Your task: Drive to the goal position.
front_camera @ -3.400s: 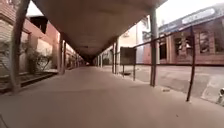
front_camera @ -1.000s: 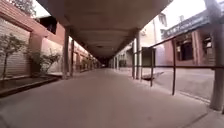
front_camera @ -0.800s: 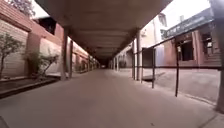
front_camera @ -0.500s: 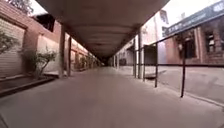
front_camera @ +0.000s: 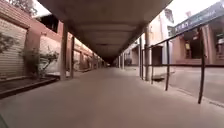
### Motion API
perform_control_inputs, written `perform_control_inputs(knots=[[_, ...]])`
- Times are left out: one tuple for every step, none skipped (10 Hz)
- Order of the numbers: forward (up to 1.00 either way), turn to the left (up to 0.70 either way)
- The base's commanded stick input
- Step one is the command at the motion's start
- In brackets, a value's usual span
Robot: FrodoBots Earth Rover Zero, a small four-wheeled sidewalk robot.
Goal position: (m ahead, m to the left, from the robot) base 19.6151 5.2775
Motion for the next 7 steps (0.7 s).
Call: perform_control_inputs(knots=[[0.70,0.00],[0.70,0.00],[0.70,0.00],[0.70,0.00],[0.70,0.00],[0.70,0.00],[0.70,0.00]])
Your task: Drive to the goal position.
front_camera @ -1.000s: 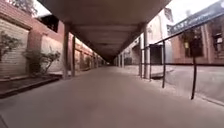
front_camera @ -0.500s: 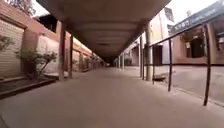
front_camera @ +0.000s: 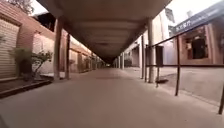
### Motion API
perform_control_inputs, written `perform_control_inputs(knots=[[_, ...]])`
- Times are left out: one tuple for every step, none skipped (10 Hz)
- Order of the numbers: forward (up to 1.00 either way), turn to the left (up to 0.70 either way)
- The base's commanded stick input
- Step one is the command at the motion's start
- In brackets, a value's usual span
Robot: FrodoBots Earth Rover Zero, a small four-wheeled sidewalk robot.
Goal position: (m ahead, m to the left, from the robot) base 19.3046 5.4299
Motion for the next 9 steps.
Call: perform_control_inputs(knots=[[0.70,0.00],[0.70,0.00],[0.70,0.00],[0.70,0.00],[0.70,0.00],[0.70,0.00],[0.70,0.00],[0.70,0.00],[0.70,0.00]])
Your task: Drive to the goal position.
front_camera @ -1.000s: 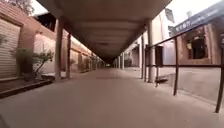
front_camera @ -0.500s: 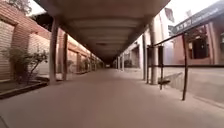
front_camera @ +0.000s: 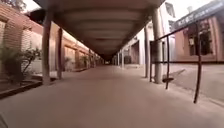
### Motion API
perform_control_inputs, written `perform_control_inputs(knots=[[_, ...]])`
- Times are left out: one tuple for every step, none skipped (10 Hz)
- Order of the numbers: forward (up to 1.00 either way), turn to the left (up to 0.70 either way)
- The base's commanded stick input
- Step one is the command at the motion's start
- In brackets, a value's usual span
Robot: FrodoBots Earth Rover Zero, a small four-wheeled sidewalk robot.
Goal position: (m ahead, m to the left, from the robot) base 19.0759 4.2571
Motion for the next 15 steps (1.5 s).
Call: perform_control_inputs(knots=[[0.70,0.01],[0.70,0.03],[0.70,0.19],[0.70,0.04],[0.70,0.00],[0.70,0.00],[0.70,0.00],[0.70,0.00],[0.70,0.00],[0.70,0.00],[0.70,0.00],[0.70,0.00],[0.70,0.00],[0.70,0.00],[0.70,0.00]])
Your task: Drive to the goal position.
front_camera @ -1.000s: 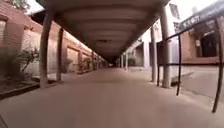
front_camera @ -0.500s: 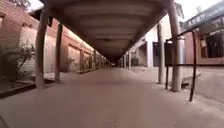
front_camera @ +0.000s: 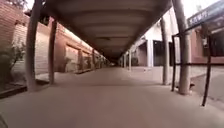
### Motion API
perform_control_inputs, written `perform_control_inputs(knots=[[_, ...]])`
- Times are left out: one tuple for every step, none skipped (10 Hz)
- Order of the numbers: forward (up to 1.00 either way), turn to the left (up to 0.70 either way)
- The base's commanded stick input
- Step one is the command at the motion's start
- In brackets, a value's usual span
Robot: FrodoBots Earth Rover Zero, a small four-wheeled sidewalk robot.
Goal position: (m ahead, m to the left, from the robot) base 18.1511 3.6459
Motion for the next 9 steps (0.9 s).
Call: perform_control_inputs(knots=[[0.70,0.00],[0.70,0.00],[0.70,0.00],[0.70,0.00],[0.70,0.00],[0.70,0.00],[0.70,0.00],[0.70,0.00],[0.70,0.00]])
